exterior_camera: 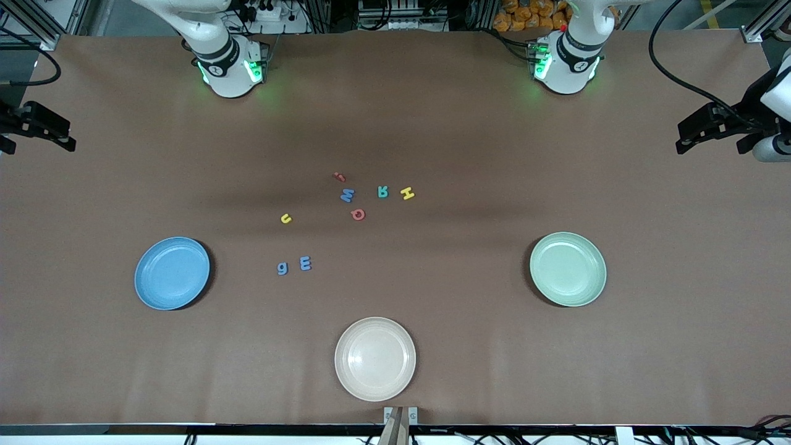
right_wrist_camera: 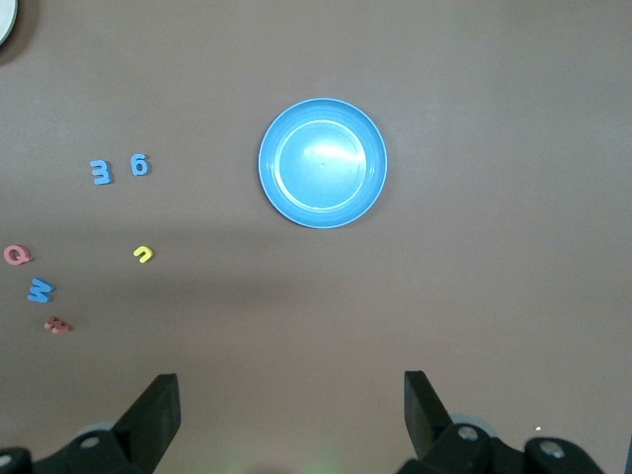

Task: Sort upper and lower case letters into plates
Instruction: 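Raise both grippers from rest and swing them toward the letters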

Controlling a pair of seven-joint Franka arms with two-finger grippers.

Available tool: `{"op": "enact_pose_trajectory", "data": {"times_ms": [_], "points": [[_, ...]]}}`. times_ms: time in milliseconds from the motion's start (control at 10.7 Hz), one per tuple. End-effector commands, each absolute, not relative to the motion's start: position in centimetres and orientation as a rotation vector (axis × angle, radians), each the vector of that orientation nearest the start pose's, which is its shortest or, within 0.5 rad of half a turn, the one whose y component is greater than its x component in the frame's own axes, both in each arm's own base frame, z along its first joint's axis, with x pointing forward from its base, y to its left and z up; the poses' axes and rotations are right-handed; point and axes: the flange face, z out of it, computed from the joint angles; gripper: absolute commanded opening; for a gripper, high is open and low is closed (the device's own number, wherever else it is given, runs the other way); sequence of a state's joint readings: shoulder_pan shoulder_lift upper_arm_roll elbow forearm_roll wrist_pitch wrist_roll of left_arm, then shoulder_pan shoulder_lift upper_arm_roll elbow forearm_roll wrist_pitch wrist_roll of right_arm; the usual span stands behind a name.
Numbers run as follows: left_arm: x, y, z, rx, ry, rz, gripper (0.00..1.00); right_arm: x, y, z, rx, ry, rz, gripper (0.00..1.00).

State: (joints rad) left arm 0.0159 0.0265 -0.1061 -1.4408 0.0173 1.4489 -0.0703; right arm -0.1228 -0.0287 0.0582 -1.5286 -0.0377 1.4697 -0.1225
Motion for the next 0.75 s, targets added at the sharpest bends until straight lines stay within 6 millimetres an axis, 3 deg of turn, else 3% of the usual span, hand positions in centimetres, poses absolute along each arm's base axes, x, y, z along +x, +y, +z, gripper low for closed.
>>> {"op": "enact_pose_trajectory", "data": {"times_ms": [0, 280, 373, 653], "points": [[54.5, -4.5, 66.5, -3.14, 0.036, 0.038, 1.0, 52.8, -3.6, 65.3, -3.163, -0.096, 0.045, 1.0], [54.7, -5.0, 66.2, -3.143, 0.056, 0.046, 1.0, 52.8, -3.5, 65.7, -3.165, -0.099, 0.024, 1.0], [55.6, -6.2, 64.5, -3.157, 0.085, 0.096, 1.0, 52.6, -3.3, 66.1, -3.165, -0.101, 0.014, 1.0], [57.5, -12.9, 59.6, -3.206, 0.196, 0.128, 1.0, 52.5, -2.8, 66.3, -3.165, -0.115, 0.016, 1.0]]}}
